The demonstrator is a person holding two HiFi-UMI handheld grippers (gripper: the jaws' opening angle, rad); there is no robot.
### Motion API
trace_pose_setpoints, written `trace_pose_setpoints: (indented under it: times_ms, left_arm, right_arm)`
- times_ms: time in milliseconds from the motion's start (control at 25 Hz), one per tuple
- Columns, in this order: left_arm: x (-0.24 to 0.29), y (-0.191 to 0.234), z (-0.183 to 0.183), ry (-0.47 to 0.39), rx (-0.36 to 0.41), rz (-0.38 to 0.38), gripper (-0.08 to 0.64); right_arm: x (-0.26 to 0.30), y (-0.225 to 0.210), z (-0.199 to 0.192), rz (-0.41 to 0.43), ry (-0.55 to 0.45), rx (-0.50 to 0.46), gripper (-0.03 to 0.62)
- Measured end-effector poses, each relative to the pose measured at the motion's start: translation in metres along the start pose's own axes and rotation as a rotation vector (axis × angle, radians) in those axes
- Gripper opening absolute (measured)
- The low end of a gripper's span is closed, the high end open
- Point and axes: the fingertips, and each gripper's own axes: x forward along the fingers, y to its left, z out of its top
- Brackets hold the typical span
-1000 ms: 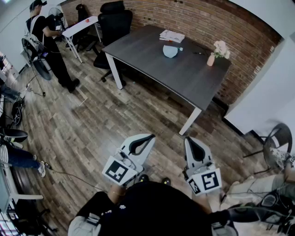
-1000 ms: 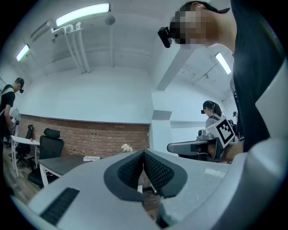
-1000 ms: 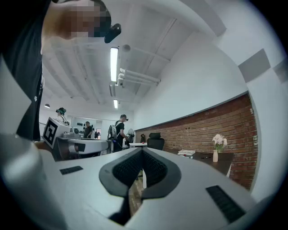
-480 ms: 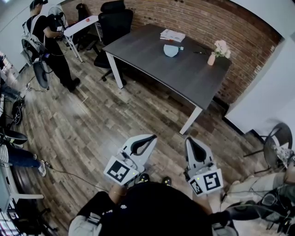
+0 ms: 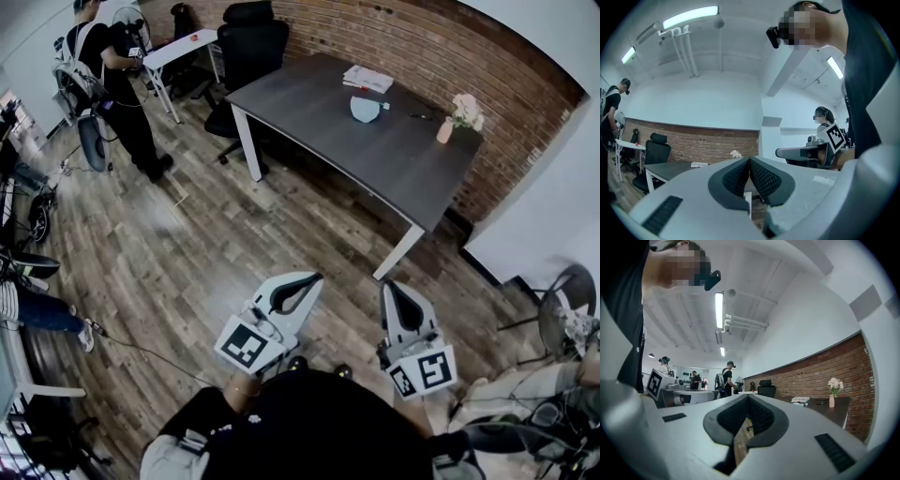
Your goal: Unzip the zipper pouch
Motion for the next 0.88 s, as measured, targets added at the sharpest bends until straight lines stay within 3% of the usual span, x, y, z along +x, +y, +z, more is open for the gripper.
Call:
trace_pose_setpoints:
  times_ms: [520, 880]
  left_arm:
    - [-0.031, 0.042, -0.002, -0.028, -0.026, -0.027, 0.005]
    - [-0.01, 0.035, -0.009, -0.025, -0.041, -0.11, 0.005]
  right_arm:
    - [0.032, 0.04, -0.005, -0.026, 0.012, -0.035, -0.002]
    - [0.018, 0.024, -0.006, -0.11, 0.041, -0.059, -0.001]
